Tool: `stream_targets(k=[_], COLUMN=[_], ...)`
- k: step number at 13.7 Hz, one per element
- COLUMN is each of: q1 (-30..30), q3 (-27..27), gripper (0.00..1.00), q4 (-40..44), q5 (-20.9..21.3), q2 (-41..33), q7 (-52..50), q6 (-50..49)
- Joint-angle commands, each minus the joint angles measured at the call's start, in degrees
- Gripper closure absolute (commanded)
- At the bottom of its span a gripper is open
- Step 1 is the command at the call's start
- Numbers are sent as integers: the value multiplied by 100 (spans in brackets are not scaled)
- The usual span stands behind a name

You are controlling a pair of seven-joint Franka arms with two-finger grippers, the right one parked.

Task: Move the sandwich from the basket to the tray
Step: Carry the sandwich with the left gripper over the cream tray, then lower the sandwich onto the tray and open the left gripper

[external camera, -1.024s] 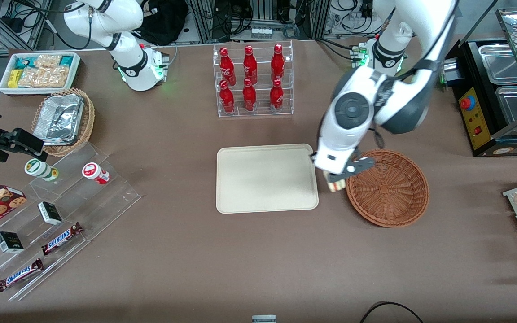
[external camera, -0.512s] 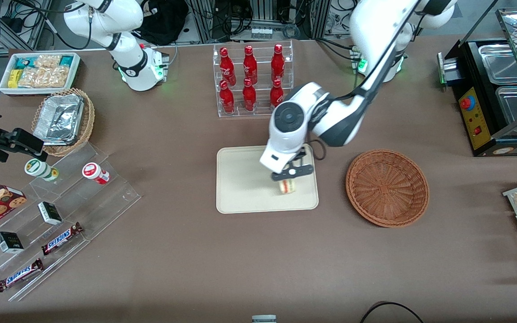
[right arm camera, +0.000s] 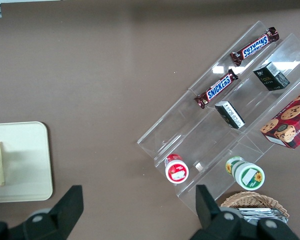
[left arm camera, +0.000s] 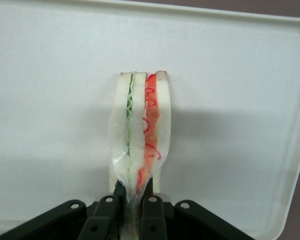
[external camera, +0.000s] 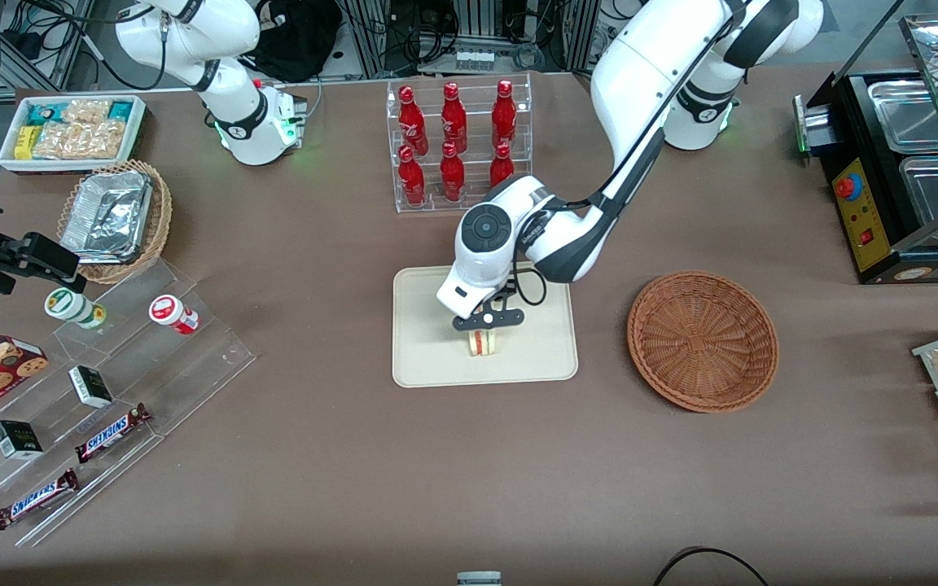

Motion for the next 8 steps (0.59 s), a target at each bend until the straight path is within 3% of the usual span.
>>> stream_targets(k=[1, 2, 3, 8], q1=[-76, -84, -93, -23], q3=[68, 77, 85, 112], gripper=[61, 19, 1, 0], q4=[136, 118, 118, 118], q5=[62, 62, 71, 71], q2=[77, 77, 60, -387], q7=[102, 50, -29, -118], q6=[-31, -31, -48, -486])
